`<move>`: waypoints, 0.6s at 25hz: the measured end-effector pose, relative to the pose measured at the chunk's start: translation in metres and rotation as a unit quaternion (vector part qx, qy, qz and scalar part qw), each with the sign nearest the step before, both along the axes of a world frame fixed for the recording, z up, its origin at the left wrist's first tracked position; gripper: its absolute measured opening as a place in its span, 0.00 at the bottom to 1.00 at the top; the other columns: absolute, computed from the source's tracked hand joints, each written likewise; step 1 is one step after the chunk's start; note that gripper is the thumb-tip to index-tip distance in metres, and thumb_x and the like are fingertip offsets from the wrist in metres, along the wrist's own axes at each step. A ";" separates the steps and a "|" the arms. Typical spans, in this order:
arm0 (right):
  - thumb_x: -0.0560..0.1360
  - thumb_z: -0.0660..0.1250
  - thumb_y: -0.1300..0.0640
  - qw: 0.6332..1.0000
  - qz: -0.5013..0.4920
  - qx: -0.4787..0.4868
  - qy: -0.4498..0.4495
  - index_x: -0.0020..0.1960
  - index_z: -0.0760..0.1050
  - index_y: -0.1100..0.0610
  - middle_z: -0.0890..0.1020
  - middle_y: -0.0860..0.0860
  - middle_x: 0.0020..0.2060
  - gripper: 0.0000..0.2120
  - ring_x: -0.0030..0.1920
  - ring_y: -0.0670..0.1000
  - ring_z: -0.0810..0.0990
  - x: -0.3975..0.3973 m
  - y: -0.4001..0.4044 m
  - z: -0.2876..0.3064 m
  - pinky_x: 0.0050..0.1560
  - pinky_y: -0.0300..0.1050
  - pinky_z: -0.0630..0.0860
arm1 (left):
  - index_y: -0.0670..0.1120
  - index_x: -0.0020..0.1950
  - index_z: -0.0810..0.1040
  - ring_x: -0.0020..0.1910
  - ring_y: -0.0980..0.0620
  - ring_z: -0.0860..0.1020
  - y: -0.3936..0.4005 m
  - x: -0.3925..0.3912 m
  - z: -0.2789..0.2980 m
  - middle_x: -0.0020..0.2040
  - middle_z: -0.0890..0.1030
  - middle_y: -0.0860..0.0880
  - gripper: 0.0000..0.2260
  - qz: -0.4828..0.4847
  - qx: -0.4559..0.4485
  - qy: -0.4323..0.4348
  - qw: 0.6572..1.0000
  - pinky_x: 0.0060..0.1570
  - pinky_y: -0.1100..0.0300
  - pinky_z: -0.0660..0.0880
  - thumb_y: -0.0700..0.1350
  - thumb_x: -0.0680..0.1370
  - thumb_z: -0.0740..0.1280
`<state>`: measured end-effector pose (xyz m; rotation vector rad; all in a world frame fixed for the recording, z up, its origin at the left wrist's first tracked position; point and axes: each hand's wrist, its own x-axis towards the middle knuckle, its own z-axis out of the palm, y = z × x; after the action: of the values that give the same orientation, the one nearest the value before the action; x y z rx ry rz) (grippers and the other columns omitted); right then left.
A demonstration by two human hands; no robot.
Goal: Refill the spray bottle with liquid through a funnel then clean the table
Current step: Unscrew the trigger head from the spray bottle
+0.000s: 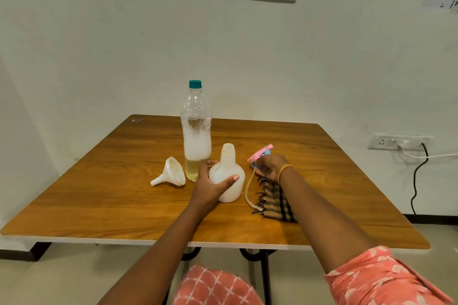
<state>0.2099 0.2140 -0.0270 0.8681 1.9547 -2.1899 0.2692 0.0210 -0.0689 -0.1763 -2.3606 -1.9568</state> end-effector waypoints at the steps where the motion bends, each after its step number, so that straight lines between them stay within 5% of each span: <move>1: 0.69 0.68 0.73 1.000 0.003 0.027 0.002 0.63 0.70 0.64 0.78 0.63 0.57 0.23 0.48 0.58 0.79 0.000 0.000 0.001 0.41 0.48 0.81 | 0.52 0.67 0.62 0.59 0.50 0.72 0.000 0.001 -0.002 0.61 0.70 0.51 0.32 0.006 -0.007 0.016 1.000 0.52 0.57 0.75 0.55 0.68 0.74; 6: 0.64 0.79 0.58 0.975 0.013 0.222 -0.028 0.60 0.73 0.63 0.82 0.61 0.52 0.28 0.44 0.57 0.83 0.003 0.003 0.004 0.44 0.50 0.83 | 0.51 0.71 0.65 0.61 0.51 0.73 0.001 0.004 -0.008 0.65 0.73 0.50 0.30 0.022 -0.025 0.054 0.998 0.56 0.54 0.76 0.57 0.71 0.71; 8: 0.63 0.79 0.51 0.949 0.031 0.311 -0.041 0.55 0.75 0.63 0.83 0.59 0.50 0.27 0.44 0.56 0.83 0.009 0.001 0.006 0.38 0.48 0.82 | 0.50 0.71 0.66 0.63 0.49 0.73 0.001 0.007 -0.005 0.67 0.73 0.49 0.32 0.042 -0.006 0.046 0.998 0.58 0.51 0.76 0.57 0.71 0.71; 11: 0.65 0.76 0.45 0.873 0.063 0.480 -0.062 0.58 0.73 0.62 0.78 0.57 0.56 0.30 0.54 0.57 0.75 0.020 -0.005 0.017 0.25 0.42 0.64 | 0.48 0.71 0.67 0.63 0.49 0.74 -0.002 0.015 0.000 0.66 0.74 0.49 0.34 0.070 0.009 0.032 0.997 0.57 0.53 0.76 0.57 0.69 0.73; 15: 0.67 0.70 0.53 0.875 0.012 0.481 0.058 0.55 0.71 0.64 0.73 0.59 0.53 0.21 0.34 0.52 0.67 0.022 -0.026 0.035 0.26 0.40 0.62 | 0.46 0.60 0.77 0.53 0.53 0.78 -0.013 0.026 0.003 0.54 0.80 0.50 0.24 0.137 0.001 0.064 0.989 0.51 0.55 0.79 0.58 0.69 0.72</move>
<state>0.2324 0.1879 0.0085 0.7499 3.1121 -1.1479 0.2956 0.0079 -0.0662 0.0227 -2.1695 -1.7665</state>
